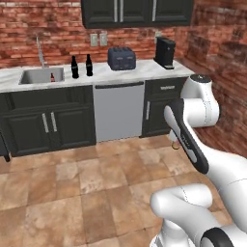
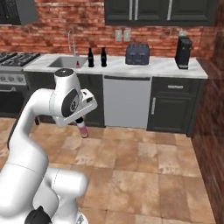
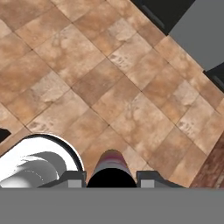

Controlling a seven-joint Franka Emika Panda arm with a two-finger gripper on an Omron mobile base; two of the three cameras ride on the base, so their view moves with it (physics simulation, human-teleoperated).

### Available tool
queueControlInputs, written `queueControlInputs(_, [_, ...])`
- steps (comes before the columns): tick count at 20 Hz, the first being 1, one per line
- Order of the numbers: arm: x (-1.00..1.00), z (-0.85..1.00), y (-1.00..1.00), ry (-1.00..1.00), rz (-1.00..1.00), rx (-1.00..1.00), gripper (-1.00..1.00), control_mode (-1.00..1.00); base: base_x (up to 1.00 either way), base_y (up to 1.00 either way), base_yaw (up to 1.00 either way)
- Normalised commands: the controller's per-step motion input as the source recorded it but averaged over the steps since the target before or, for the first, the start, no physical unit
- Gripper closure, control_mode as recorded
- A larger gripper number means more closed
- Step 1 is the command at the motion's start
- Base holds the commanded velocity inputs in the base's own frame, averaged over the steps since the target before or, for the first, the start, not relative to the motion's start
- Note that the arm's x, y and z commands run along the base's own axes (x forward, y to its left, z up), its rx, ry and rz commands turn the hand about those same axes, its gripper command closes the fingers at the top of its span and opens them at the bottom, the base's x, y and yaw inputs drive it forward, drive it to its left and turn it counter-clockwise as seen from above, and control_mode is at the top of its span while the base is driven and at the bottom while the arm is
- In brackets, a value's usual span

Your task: Place the large bottle from the dining counter next to the other large bottle outside the sink, and place the small bottle from the dining counter next to the other small bottle inside the sink.

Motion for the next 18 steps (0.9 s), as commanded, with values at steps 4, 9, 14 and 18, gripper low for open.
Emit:
queueControlInputs(4, [0.00,0.00,0.00,0.00,0.00,0.00,1.00,1.00,0.54,-0.02,0.00])
queueControlInputs(9, [0.00,0.00,0.00,0.00,0.00,0.00,1.00,1.00,0.51,0.00,-0.01])
queueControlInputs(14, [0.00,0.00,0.00,0.00,0.00,0.00,1.00,1.00,0.36,0.03,-0.03])
queueControlInputs(18, [0.00,0.00,0.00,0.00,0.00,0.00,1.00,1.00,0.16,0.22,-0.07])
